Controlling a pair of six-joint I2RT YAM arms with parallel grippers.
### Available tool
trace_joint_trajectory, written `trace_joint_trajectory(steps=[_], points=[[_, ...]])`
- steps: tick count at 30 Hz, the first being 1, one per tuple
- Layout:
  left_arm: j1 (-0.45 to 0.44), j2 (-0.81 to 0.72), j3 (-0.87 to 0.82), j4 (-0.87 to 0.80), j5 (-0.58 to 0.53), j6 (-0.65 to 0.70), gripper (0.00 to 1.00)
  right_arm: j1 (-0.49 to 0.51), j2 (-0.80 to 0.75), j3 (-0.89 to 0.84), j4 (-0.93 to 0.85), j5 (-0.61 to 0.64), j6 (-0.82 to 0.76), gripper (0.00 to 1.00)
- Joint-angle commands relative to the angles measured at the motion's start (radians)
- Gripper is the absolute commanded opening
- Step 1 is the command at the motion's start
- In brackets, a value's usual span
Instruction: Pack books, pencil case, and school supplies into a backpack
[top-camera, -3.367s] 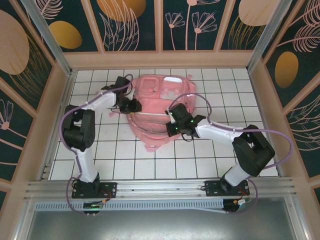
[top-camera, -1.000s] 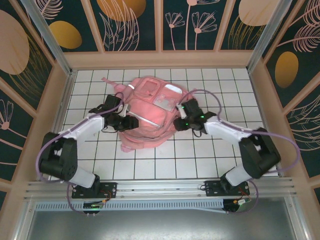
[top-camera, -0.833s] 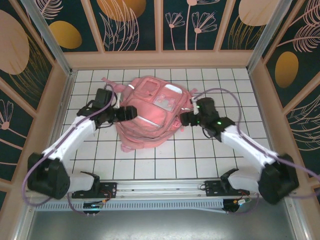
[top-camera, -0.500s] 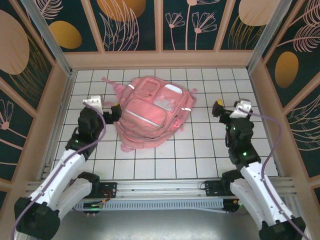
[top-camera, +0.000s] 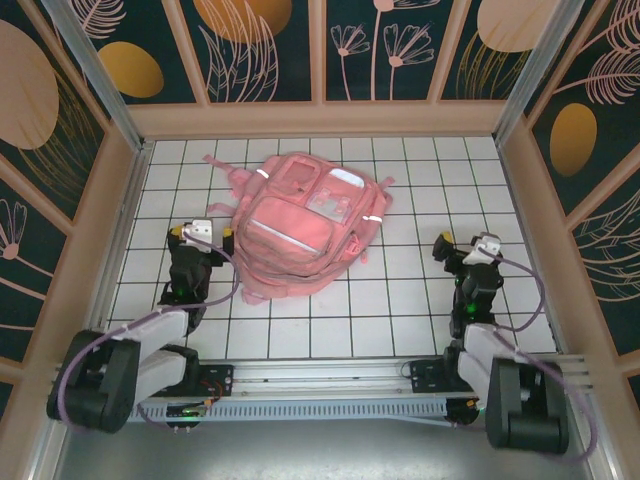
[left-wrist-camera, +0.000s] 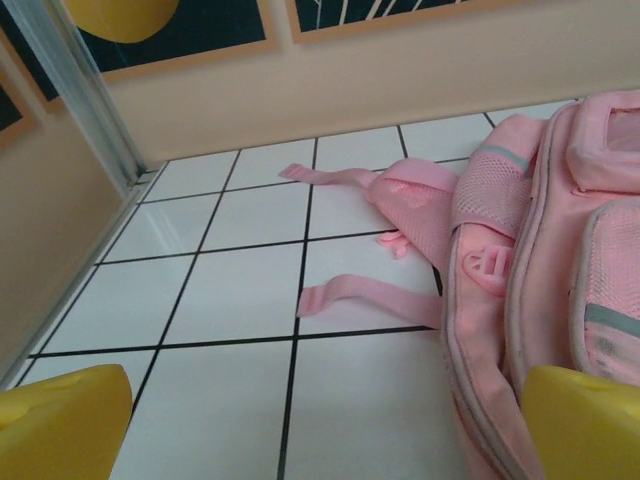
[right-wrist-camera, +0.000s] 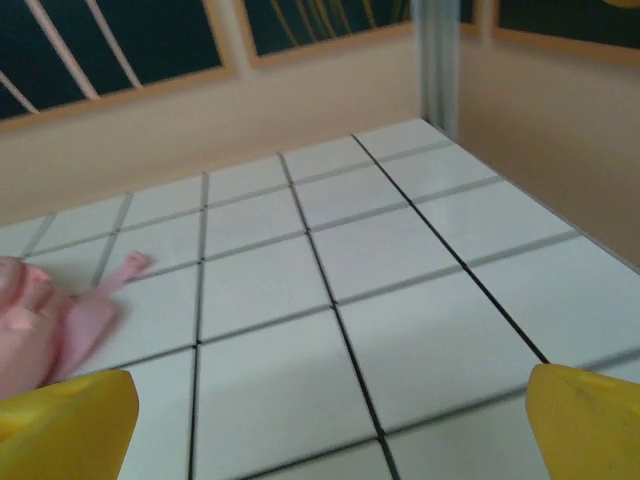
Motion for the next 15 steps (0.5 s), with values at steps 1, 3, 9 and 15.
trace_joint_trajectory(steps=[1,3,9,15], points=[[0.017,0.091,-0.016,0.240,0.053,-0.030,0.99,-0.018,0.183,-0.053,0.457,-0.098,0.008,0.99],[0.024,0.139,0.017,0.254,0.089,-0.027,0.99,-0.020,0.315,-0.020,0.580,-0.107,0.006,0.99],[0.099,0.274,0.131,0.209,0.121,-0.031,0.99,0.000,0.520,0.170,0.383,-0.143,-0.030,0.99],[0.236,0.373,0.037,0.489,0.264,-0.151,0.99,0.037,0.527,0.203,0.341,-0.071,-0.045,0.99]])
